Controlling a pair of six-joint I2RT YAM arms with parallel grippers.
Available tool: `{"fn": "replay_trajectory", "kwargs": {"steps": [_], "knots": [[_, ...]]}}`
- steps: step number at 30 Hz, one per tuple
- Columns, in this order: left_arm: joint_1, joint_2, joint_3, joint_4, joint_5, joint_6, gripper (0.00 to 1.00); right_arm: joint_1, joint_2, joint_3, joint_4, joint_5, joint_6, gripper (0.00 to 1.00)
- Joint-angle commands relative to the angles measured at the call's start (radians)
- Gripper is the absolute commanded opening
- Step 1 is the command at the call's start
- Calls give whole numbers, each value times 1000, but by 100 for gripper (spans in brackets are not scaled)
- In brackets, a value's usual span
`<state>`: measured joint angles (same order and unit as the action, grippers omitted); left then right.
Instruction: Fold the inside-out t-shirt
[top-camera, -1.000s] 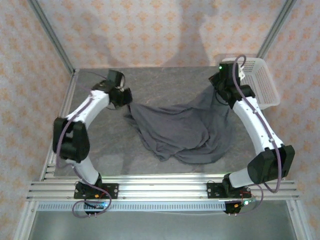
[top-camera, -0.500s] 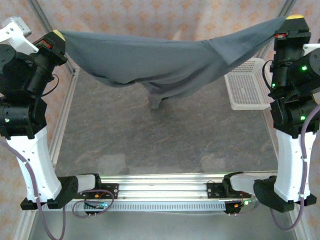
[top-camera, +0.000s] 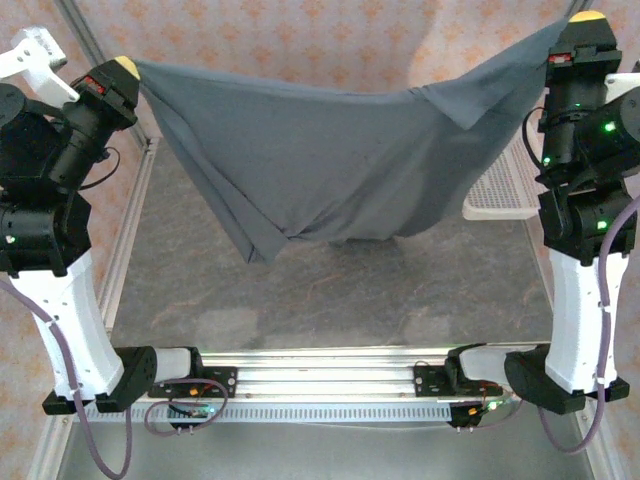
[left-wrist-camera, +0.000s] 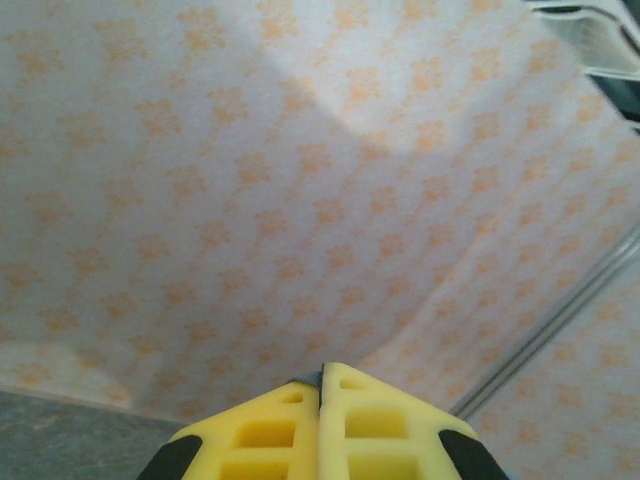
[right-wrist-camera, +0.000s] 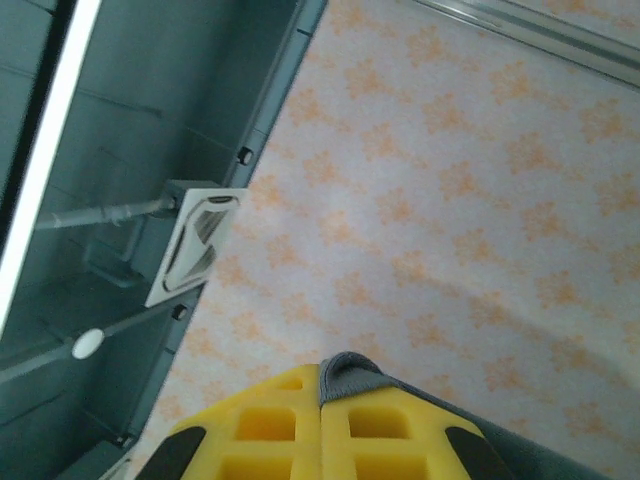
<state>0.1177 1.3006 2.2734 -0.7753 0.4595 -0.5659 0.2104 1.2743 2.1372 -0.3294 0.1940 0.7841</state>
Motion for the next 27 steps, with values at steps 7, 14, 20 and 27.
{"fn": "replay_trajectory", "kwargs": {"steps": [7, 14, 20, 27], "knots": [[15, 289, 131, 0, -80, -85, 0, -9, 451, 660, -146, 51, -209, 0], [16, 209, 57, 91, 36, -106, 0, -13, 443, 674, -69, -144, -169, 0], [15, 37, 60, 105, -42, -56, 0, -14, 322, 589, 78, -247, -18, 0], [16, 2, 106, 99, -39, -30, 0, -12, 234, 482, 192, -272, 53, 0]]}}
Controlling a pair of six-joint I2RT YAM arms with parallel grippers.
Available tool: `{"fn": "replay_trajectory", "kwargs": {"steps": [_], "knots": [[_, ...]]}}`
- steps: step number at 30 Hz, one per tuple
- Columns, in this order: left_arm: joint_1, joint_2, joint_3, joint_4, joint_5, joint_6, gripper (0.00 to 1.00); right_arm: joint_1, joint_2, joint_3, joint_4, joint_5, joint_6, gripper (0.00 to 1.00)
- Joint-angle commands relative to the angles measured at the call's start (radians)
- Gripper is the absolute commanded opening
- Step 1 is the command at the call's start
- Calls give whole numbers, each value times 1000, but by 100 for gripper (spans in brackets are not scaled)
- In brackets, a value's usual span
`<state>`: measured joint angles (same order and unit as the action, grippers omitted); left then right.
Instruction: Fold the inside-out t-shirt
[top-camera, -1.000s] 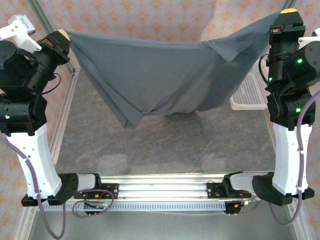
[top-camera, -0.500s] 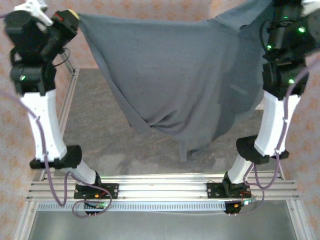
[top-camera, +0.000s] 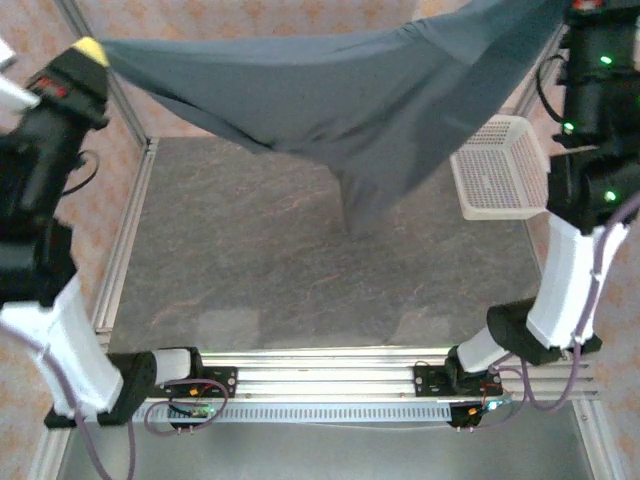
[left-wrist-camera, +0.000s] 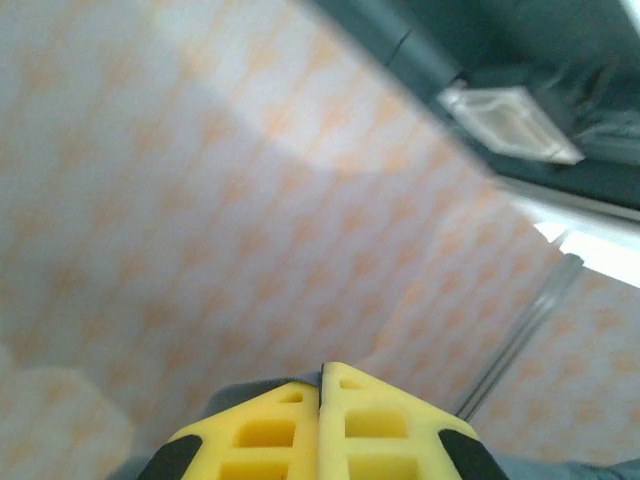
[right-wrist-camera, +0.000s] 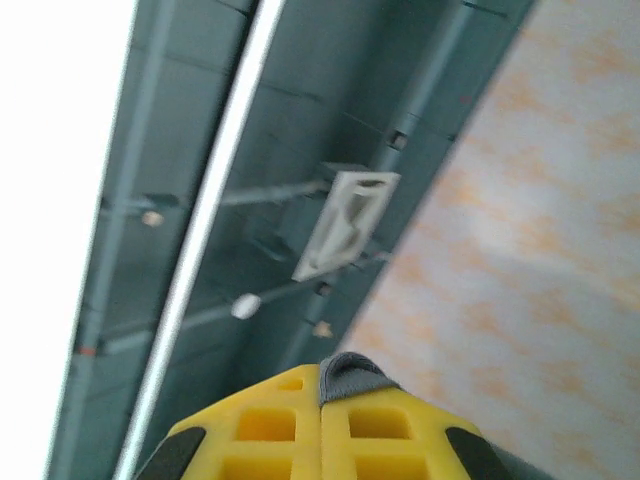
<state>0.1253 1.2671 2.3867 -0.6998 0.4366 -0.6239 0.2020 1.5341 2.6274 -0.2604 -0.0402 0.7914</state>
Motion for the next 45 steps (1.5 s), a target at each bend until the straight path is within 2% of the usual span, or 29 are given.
{"fn": "replay_trajectory", "kwargs": {"steps": [1, 3, 6, 9, 12, 14, 16, 19, 21, 24, 28, 33, 38, 45], "knots": [[8, 35, -11, 18, -16, 22, 0, -4, -26, -7, 96, -37, 48, 0], [8, 27, -45, 27, 0, 12, 0, -4, -27, -14, 54, -66, 22, 0], [7, -14, -197, 86, 48, 24, 0, -3, -55, -86, -74, -133, -59, 0], [-1, -69, -463, 155, 100, 6, 0, -4, -155, -417, -128, -175, -51, 0], [-53, -116, -742, 195, 136, -13, 0, -3, -275, -889, -100, -161, 74, 0], [-153, -149, -949, 221, 146, -1, 0, -4, -338, -1245, -14, -222, 225, 0], [-274, -173, -1116, 241, 126, 6, 0, -4, -345, -1478, 14, -269, 304, 0], [-405, -198, -1276, 201, 57, 35, 0, -4, -393, -1728, 30, -250, 382, 0], [-423, -217, -1326, 165, 3, 42, 0, -6, -415, -1779, 8, -203, 413, 0], [-424, -223, -1292, 80, -86, 124, 0, -6, -420, -1668, -105, -143, 333, 0], [-423, -194, -1092, -35, -202, 232, 0, -6, -393, -1379, -240, -102, 172, 0], [-422, -197, -802, -33, -344, 331, 0, -6, -404, -1057, -158, -123, -21, 0], [-421, -162, -497, 32, -440, 393, 0, -6, -333, -651, -114, -131, -84, 0], [-421, -93, -148, 42, -518, 499, 0, -6, -201, -161, -128, -81, -79, 0]]}}
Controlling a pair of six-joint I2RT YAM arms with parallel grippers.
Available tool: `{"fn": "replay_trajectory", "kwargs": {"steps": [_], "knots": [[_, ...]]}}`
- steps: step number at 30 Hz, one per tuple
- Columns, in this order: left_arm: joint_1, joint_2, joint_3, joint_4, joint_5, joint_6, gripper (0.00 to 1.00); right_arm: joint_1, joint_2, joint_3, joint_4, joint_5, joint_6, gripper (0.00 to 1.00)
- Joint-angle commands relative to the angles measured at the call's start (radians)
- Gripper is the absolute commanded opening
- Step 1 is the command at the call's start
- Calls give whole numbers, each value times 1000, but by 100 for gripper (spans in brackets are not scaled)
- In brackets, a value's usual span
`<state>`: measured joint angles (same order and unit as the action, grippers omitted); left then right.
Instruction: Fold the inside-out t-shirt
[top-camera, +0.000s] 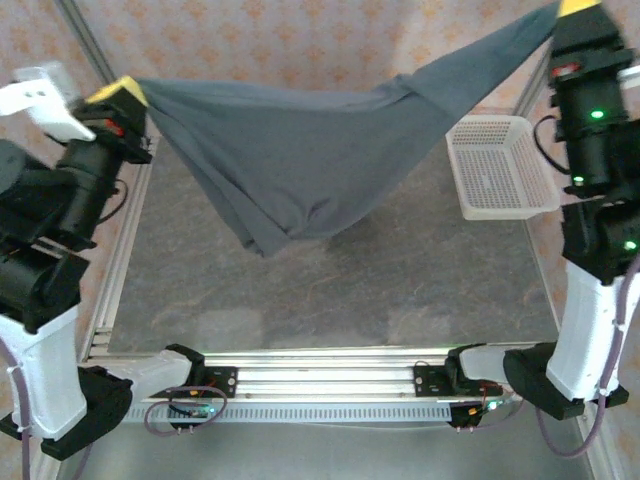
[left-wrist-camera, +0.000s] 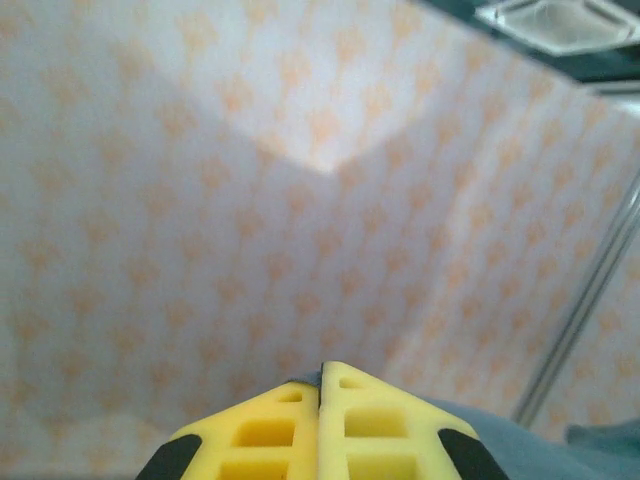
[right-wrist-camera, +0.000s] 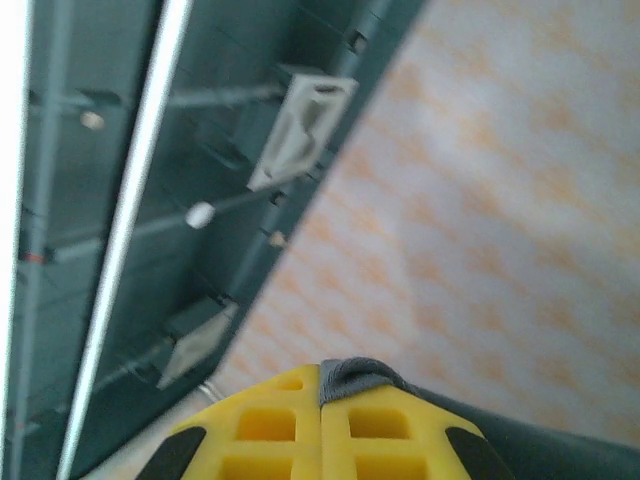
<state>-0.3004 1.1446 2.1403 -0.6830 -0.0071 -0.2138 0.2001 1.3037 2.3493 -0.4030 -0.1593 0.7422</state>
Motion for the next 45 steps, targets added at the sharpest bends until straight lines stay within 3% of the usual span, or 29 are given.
{"fn": "replay_trajectory", "kwargs": {"steps": [1, 5, 11, 15, 19, 25, 35, 45], "knots": [[4, 44, 151, 19, -86, 113, 0, -5, 41, 162, 14, 53, -25, 0], [4, 89, 290, 17, -134, 180, 0, -4, 27, 200, 71, 98, -27, 0], [4, 102, 360, 23, -196, 209, 0, -4, -13, 233, 67, 138, -55, 0], [4, 76, 317, 80, -129, 185, 0, -4, -20, 242, 89, 155, -93, 0], [4, 89, 294, 94, -138, 194, 0, -4, 23, 280, 59, 221, -113, 0], [4, 78, 284, 68, -113, 183, 0, -4, 52, 306, 76, 177, -89, 0], [4, -89, 150, 118, -38, 105, 0, -5, -53, 271, 139, 112, -34, 0], [4, -128, 126, 136, -11, 83, 0, -4, -110, 232, 150, 141, -44, 0]]}}
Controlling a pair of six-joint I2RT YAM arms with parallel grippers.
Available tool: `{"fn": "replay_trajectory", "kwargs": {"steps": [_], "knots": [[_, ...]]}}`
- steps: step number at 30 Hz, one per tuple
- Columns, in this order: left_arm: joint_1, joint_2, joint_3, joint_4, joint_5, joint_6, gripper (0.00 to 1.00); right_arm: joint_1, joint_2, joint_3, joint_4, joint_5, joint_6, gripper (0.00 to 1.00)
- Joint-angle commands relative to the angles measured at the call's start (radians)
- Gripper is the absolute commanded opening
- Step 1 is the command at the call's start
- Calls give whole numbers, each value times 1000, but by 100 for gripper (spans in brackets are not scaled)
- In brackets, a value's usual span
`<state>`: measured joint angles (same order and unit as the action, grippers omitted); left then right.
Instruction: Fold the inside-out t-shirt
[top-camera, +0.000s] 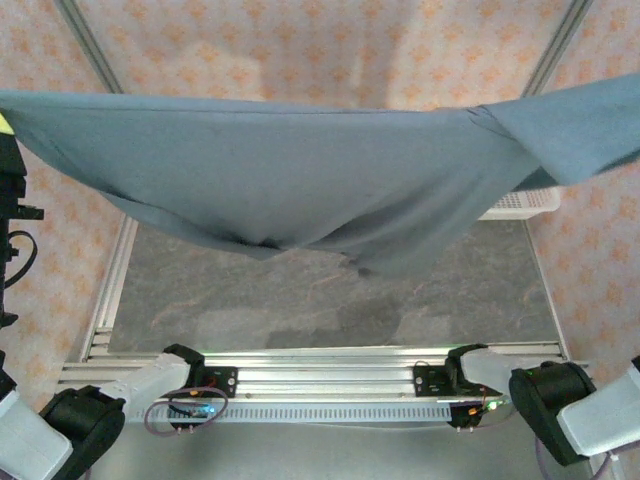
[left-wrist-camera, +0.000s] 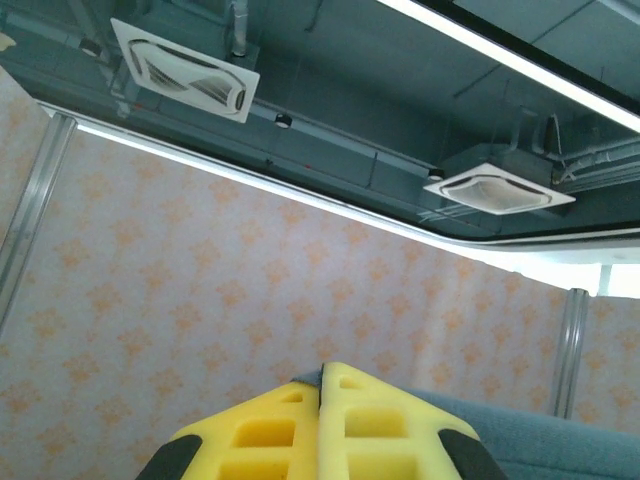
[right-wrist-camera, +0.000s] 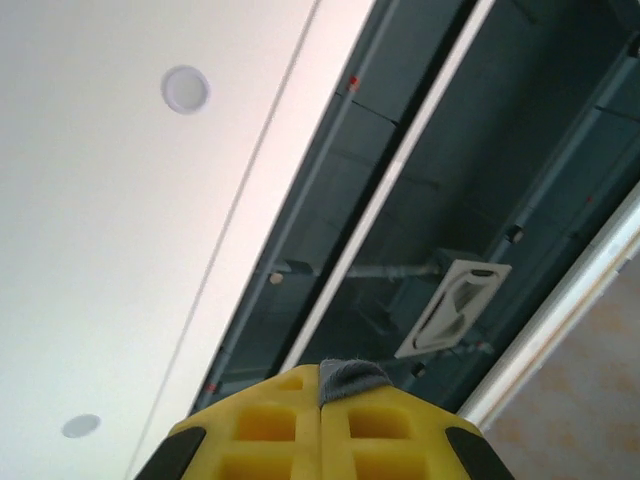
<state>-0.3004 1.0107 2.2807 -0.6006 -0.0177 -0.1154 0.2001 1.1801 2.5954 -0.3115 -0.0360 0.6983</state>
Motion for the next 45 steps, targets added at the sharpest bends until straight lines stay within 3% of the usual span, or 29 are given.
{"fn": "replay_trajectory", "kwargs": {"steps": [1, 12, 19, 23, 26, 27, 30, 31, 33, 36, 39, 41, 45], "knots": [[4, 8, -15, 54, 0, -13, 0, -4, 17, -13, 58, 19, 1, 0], [5, 173, -39, 68, -109, 110, 0, -4, 184, -4, 12, 82, -11, 0], [36, 440, -104, 47, -167, 149, 0, -4, 499, 9, -69, 74, -104, 0], [95, 608, -183, 103, -211, 89, 0, -7, 747, 119, -60, 67, -139, 0], [152, 788, -162, 77, -214, 1, 0, -20, 945, 214, -67, 58, -83, 0], [170, 862, -126, 52, -212, -31, 6, -26, 999, 213, -44, 50, -66, 5], [212, 1059, -2, -12, -155, -83, 58, -46, 1158, 242, 3, 41, -49, 71], [223, 1111, 60, -47, -130, -94, 67, -58, 1203, 276, -13, 36, -42, 83], [236, 1175, 160, -97, -79, -95, 78, -77, 1228, 292, -45, 24, -25, 88], [244, 1207, 271, -171, 7, -98, 83, -91, 1193, 283, -121, 37, -58, 89], [244, 1162, 266, -234, 124, -142, 84, -93, 1121, 277, -278, -6, -103, 91], [241, 1094, 170, -241, 200, -197, 82, -93, 1060, 253, -405, -71, -137, 92], [198, 869, -237, -91, 258, -291, 76, -93, 928, 29, -534, -132, -180, 98]]}}
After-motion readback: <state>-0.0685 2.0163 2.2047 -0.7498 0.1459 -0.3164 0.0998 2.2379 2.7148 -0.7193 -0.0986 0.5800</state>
